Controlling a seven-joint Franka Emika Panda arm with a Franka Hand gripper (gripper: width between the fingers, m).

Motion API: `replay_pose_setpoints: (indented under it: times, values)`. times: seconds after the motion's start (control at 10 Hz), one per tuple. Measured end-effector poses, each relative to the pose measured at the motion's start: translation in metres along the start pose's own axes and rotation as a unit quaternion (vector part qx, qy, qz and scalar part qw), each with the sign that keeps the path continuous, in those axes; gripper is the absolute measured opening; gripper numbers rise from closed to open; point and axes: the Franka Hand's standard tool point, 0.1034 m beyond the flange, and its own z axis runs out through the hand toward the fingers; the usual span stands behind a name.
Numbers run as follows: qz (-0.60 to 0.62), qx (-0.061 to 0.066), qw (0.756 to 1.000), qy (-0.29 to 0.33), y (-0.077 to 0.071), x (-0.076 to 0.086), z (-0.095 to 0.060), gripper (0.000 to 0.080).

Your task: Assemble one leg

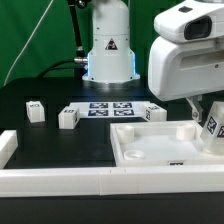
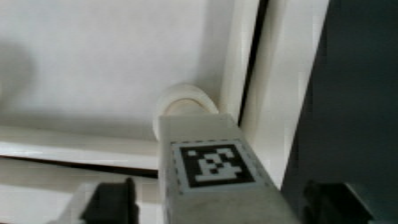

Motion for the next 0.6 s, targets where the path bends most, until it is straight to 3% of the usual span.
replay_pose_setpoints:
  times: [0.4,0.6]
  values:
    - [0.020,0.000,1.000,0.000,0.001,0.000,0.000,0.0291]
    - [0.090,0.015,0.995,0.042,0.011,-0.002,0.001,0.0291]
